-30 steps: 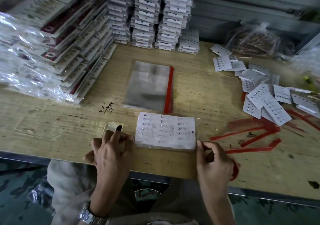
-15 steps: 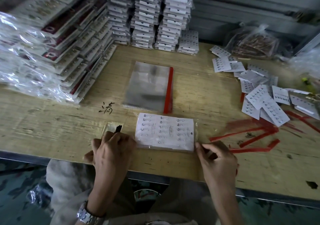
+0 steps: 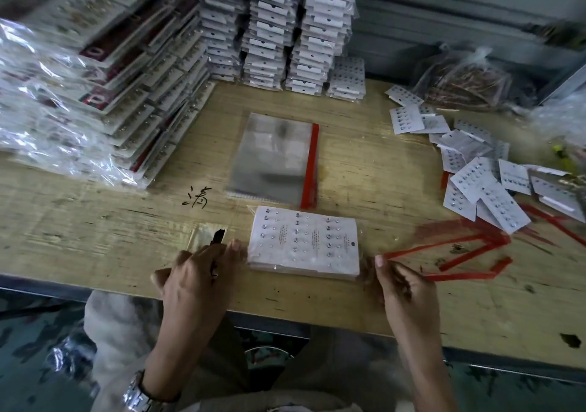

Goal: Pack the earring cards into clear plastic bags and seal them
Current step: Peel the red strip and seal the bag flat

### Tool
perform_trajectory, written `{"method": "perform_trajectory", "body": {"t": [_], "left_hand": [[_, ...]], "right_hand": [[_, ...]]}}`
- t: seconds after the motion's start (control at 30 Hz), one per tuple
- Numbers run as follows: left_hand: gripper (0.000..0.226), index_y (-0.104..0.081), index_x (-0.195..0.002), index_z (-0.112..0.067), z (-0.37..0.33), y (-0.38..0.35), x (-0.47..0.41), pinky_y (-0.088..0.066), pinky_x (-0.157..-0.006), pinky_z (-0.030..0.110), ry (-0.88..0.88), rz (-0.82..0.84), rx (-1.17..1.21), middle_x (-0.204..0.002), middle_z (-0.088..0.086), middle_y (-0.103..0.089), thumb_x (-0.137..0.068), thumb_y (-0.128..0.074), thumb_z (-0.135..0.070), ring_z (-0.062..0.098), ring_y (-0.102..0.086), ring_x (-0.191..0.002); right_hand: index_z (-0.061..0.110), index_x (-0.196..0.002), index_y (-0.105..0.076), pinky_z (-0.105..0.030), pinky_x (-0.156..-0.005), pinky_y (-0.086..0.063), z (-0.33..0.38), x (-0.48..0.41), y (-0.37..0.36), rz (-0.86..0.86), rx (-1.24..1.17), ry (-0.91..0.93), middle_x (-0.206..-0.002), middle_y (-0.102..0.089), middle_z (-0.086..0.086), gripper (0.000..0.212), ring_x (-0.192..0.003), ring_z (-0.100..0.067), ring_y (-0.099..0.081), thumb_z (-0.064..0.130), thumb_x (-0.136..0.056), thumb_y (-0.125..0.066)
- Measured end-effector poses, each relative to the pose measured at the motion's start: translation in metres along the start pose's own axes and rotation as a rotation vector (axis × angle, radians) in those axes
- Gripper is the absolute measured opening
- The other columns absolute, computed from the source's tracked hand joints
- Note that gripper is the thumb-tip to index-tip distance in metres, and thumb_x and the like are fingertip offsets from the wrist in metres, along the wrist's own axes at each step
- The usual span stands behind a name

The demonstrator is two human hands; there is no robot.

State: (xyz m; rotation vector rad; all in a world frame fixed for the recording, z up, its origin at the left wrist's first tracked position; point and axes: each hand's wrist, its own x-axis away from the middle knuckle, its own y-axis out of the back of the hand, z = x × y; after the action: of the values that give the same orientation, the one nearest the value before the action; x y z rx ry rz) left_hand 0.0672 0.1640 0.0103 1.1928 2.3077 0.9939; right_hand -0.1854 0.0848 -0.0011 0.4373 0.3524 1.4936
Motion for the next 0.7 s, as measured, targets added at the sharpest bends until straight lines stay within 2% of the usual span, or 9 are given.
{"method": "perform_trajectory", "body": {"t": [0.07, 0.1, 0.2, 0.27, 0.33, 0.43, 0.57, 0.63, 0.7], "left_hand": [[0.055, -0.065, -0.073, -0.02, -0.005, -0.002, -0.002, -0.017, -0.079, 0.033, -0.014, -0.002, -0.049, -0.062, -0.008, -0.055, -0.095, -0.036, -0.061, 0.015, -0.045, -0.084], [0.051, -0.065, -0.073, -0.018, -0.007, -0.003, -0.003, -0.017, -0.079, 0.033, -0.02, 0.001, -0.068, -0.063, -0.005, -0.057, -0.095, -0.038, -0.056, 0.014, -0.045, -0.083], [0.04, -0.069, -0.078, -0.019, -0.01, -0.005, -0.007, -0.027, -0.087, 0.039, -0.008, 0.009, -0.102, -0.068, -0.001, -0.063, -0.097, -0.048, -0.047, 0.014, -0.044, -0.084], [0.038, -0.07, -0.079, -0.02, -0.011, -0.004, -0.009, -0.032, -0.094, 0.044, 0.017, 0.019, -0.108, -0.067, -0.002, -0.063, -0.097, -0.049, -0.046, 0.016, -0.047, -0.086], [0.037, -0.068, -0.076, -0.02, -0.013, -0.004, -0.009, -0.033, -0.097, 0.047, 0.034, 0.026, -0.108, -0.064, -0.006, -0.061, -0.096, -0.051, -0.047, 0.02, -0.053, -0.087], [0.037, -0.065, -0.072, -0.019, -0.013, -0.004, -0.007, -0.032, -0.094, 0.044, 0.041, 0.013, -0.097, -0.061, -0.007, -0.057, -0.096, -0.053, -0.045, 0.023, -0.057, -0.086], [0.041, -0.063, -0.071, -0.02, -0.012, -0.004, -0.004, -0.023, -0.091, 0.041, 0.034, -0.013, -0.105, -0.059, -0.008, -0.054, -0.096, -0.05, -0.05, 0.018, -0.051, -0.083], [0.041, -0.065, -0.074, -0.02, -0.012, -0.004, -0.004, -0.021, -0.089, 0.04, 0.032, -0.021, -0.118, -0.062, -0.008, -0.056, -0.095, -0.05, -0.051, 0.019, -0.051, -0.085], [0.04, -0.065, -0.075, -0.019, -0.011, -0.004, -0.004, -0.021, -0.089, 0.04, 0.038, -0.021, -0.118, -0.063, -0.006, -0.057, -0.095, -0.05, -0.051, 0.019, -0.05, -0.087]], "right_hand": [[0.024, -0.069, -0.072, -0.023, -0.058, -0.039, 0.004, -0.003, 0.0, 0.046, -0.042, -0.06, -0.058, -0.066, 0.01, 0.027, -0.053, 0.0, -0.057, 0.039, -0.09, -0.064], [0.027, -0.071, -0.074, -0.024, -0.06, -0.041, 0.005, -0.005, 0.0, 0.063, -0.06, -0.078, -0.063, -0.069, 0.013, 0.022, -0.057, 0.002, -0.06, 0.038, -0.089, -0.067], [0.04, -0.074, -0.071, -0.019, -0.067, -0.042, 0.007, -0.009, 0.001, 0.104, -0.056, -0.097, -0.076, -0.071, 0.027, 0.009, -0.075, 0.014, -0.062, 0.039, -0.084, -0.072], [0.043, -0.077, -0.07, -0.016, -0.069, -0.042, 0.006, -0.011, 0.001, 0.108, -0.048, -0.106, -0.079, -0.07, 0.031, 0.006, -0.08, 0.016, -0.062, 0.041, -0.081, -0.074], [0.043, -0.08, -0.07, -0.013, -0.069, -0.041, 0.005, -0.012, 0.0, 0.108, -0.03, -0.11, -0.078, -0.069, 0.034, 0.005, -0.081, 0.018, -0.061, 0.041, -0.08, -0.074], [0.044, -0.082, -0.068, -0.015, -0.07, -0.042, 0.004, -0.012, -0.001, 0.132, -0.026, -0.098, -0.077, -0.066, 0.038, 0.005, -0.082, 0.02, -0.059, 0.04, -0.083, -0.072], [0.032, -0.077, -0.073, -0.017, -0.062, -0.042, 0.004, -0.016, 0.001, 0.118, -0.056, -0.122, -0.074, -0.072, 0.022, 0.014, -0.071, 0.007, -0.065, 0.041, -0.087, -0.068], [0.028, -0.079, -0.074, -0.013, -0.058, -0.044, 0.005, -0.02, 0.003, 0.134, -0.064, -0.128, -0.073, -0.073, 0.018, 0.013, -0.069, 0.004, -0.066, 0.038, -0.086, -0.07], [0.032, -0.08, -0.073, -0.004, -0.055, -0.044, 0.007, -0.024, 0.003, 0.176, -0.062, -0.126, -0.075, -0.072, 0.023, 0.005, -0.07, 0.009, -0.065, 0.035, -0.084, -0.074]]}}
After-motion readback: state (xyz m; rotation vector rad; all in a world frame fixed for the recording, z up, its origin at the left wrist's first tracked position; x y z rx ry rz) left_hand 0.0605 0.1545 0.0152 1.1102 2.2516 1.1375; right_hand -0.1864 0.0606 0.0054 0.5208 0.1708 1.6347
